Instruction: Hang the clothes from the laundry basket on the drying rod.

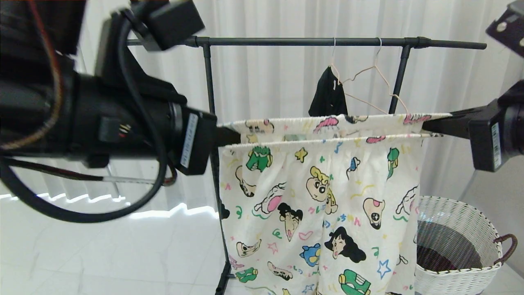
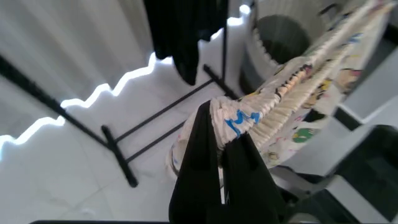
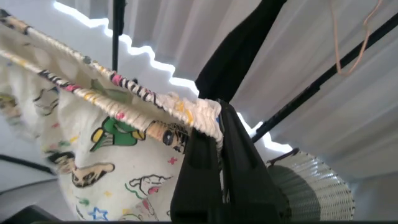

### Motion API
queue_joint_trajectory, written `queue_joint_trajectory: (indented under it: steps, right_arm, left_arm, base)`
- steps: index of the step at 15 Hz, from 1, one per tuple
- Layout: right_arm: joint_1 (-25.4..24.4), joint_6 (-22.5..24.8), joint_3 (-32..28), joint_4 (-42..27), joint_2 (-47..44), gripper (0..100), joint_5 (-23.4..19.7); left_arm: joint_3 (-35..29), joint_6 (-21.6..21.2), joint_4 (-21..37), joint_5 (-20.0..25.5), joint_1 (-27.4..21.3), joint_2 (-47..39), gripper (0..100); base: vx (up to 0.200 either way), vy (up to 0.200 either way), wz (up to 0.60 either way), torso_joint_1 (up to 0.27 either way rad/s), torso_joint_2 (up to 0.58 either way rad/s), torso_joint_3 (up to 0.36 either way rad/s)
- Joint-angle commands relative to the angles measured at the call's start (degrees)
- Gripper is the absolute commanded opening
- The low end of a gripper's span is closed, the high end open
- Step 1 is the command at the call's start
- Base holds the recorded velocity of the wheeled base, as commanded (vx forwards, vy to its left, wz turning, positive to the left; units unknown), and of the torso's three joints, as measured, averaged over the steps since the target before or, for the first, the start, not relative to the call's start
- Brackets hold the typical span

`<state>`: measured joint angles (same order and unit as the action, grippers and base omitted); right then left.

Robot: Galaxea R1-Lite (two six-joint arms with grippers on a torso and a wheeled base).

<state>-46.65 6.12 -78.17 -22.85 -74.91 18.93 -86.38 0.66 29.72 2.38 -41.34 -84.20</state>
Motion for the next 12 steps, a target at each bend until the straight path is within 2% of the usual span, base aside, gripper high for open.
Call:
queue_joint_trajectory:
  steps: [1,3,6,7,9,10,12]
  right_arm:
    - [0.0,0.0,-6.6,-3.1,-1.2,0,0.0]
    - [0.0,0.0,-9.8,-5.7,-1.0,0,0.0]
    - [-0.5,0.0,-10.2,-6.2,-1.0,0,-0.2]
    - [-1.1,0.0,-10.2,-6.4,-1.0,0,-0.2]
    - [-2.5,-1.6,-10.9,-8.8,-0.1,0,0.0]
    - [-3.4,-3.5,-11.2,-10.9,0.8,0,0.0]
    - [-6.4,-8.0,-12.4,-16.4,3.4,0,0.0]
  left_arm:
    - [-7.7,0.1,3.2,2.0,0.6,1.7,0]
    - [-7.9,0.1,3.2,1.9,0.5,3.3,0]
    - [-5.5,0.0,3.1,1.7,-0.7,4.3,0]
    - [-3.9,0.0,3.1,-0.4,-0.8,4.6,0]
    - [-1.8,-0.1,3.1,-7.6,-1.4,4.2,0]
    - [-1.9,-0.9,3.0,-9.2,-1.6,4.0,0]
    - [-2.5,-4.3,0.7,-9.3,-1.6,3.0,0]
  base:
    - [0.0,0.0,0.0,0.0,0.0,0.0]
    - [0.0,0.0,0.0,0.0,0.0,0.0]
    - [0.0,0.0,0.0,0.0,0.0,0.0]
    - [0.0,0.0,0.0,0.0,0.0,0.0]
    - [0.0,0.0,0.0,0.0,0.0,0.0]
    - [0.0,0.0,0.0,0.0,0.0,0.0]
    - [0.0,0.0,0.0,0.0,0.0,0.0]
